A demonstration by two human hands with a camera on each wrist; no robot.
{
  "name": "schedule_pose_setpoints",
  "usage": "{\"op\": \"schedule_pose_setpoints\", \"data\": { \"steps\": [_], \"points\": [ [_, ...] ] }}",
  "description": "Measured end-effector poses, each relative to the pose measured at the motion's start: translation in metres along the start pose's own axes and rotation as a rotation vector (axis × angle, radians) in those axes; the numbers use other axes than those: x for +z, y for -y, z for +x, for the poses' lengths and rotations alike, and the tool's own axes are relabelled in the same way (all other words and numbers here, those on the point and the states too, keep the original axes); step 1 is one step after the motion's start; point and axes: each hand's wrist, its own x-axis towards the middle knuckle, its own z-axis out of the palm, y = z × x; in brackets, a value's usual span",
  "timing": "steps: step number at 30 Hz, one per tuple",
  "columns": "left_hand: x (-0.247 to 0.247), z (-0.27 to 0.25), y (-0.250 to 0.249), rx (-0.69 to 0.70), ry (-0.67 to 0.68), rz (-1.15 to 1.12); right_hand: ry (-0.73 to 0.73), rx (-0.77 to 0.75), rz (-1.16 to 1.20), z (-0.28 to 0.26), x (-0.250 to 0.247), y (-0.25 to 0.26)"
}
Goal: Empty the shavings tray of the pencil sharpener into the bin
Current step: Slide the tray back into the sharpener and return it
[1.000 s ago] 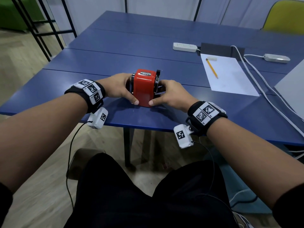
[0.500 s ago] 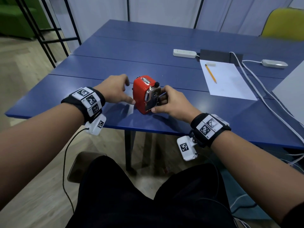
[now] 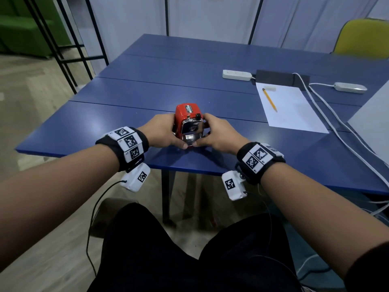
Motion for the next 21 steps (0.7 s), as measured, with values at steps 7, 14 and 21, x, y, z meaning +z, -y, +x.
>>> {"op": "schedule_pose_setpoints", "data": {
  "steps": [7,14,21],
  "points": [
    [-0.007,0.012,-0.007,0.075,0.092,0.026,-0.029,0.010,0.016,-0.003,0.001,-0.010],
    [0.003,0.025,-0.035,0.111,0.103,0.058,-0.053,0.053,-0.025,-0.004,-0.021,-0.029],
    [0.017,0.052,-0.061,0.160,0.131,0.088,-0.113,0.094,-0.061,-0.002,-0.045,-0.059]
  ]
}}
